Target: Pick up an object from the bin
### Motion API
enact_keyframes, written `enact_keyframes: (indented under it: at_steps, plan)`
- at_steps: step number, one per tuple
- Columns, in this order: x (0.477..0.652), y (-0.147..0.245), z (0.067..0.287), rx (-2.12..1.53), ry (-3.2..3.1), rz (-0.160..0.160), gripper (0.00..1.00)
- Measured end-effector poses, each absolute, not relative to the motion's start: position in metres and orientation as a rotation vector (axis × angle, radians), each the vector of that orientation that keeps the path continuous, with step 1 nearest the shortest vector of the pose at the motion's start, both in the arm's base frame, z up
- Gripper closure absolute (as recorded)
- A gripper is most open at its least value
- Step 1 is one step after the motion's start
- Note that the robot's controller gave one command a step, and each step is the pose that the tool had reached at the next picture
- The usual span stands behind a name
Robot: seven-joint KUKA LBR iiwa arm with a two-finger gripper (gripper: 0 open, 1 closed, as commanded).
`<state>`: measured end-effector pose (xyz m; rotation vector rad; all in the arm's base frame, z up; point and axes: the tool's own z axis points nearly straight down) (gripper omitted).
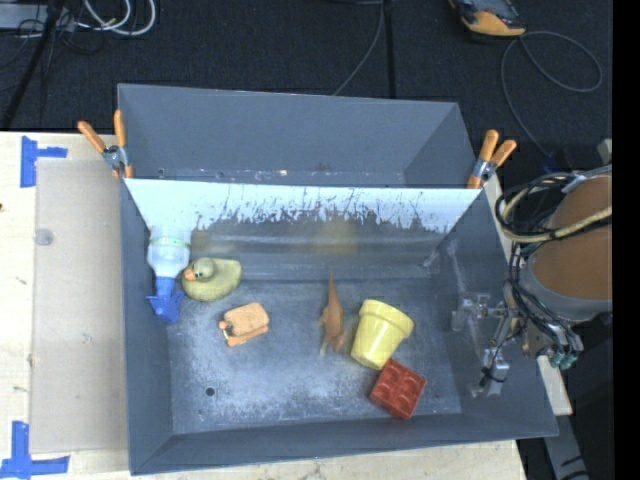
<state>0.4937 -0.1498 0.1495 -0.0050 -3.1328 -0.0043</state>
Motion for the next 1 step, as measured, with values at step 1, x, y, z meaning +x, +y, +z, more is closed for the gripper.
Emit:
enact_keyframes:
  at_steps: [1]
  plan:
    - [0.4956, -0.1493, 0.1540, 0.002, -3.140, -0.001, 0.00]
